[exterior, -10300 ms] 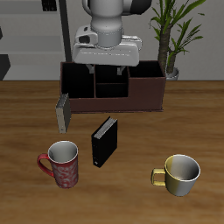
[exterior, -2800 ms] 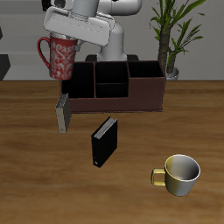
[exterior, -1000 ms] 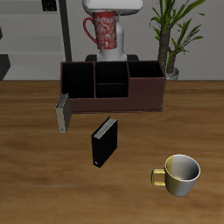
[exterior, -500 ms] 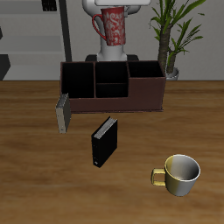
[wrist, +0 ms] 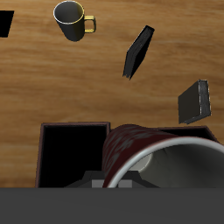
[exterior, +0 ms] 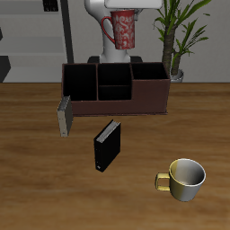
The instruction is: Place the red mug into the back desk caddy's right compartment
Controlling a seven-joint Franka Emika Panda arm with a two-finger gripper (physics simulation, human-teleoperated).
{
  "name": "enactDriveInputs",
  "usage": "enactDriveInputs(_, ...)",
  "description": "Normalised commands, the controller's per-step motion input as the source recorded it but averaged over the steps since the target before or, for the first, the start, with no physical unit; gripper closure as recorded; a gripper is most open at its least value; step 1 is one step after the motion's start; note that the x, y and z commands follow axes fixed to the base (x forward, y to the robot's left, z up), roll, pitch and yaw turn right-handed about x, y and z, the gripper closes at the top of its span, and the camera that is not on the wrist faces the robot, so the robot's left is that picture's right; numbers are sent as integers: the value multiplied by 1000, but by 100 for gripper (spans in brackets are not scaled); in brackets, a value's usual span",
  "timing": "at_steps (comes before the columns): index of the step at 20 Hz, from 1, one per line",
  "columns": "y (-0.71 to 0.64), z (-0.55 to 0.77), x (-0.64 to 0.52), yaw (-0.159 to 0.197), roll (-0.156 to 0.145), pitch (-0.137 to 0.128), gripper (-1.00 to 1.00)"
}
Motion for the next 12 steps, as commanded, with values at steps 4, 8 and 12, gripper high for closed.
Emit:
enactDriveInputs(4,121,-55,122,-39,-13,22,100)
enactDriveInputs(8,59,-143,109,-90,-42,58,100)
enactDriveInputs(12,199,-131,25,-77,-7,63,100)
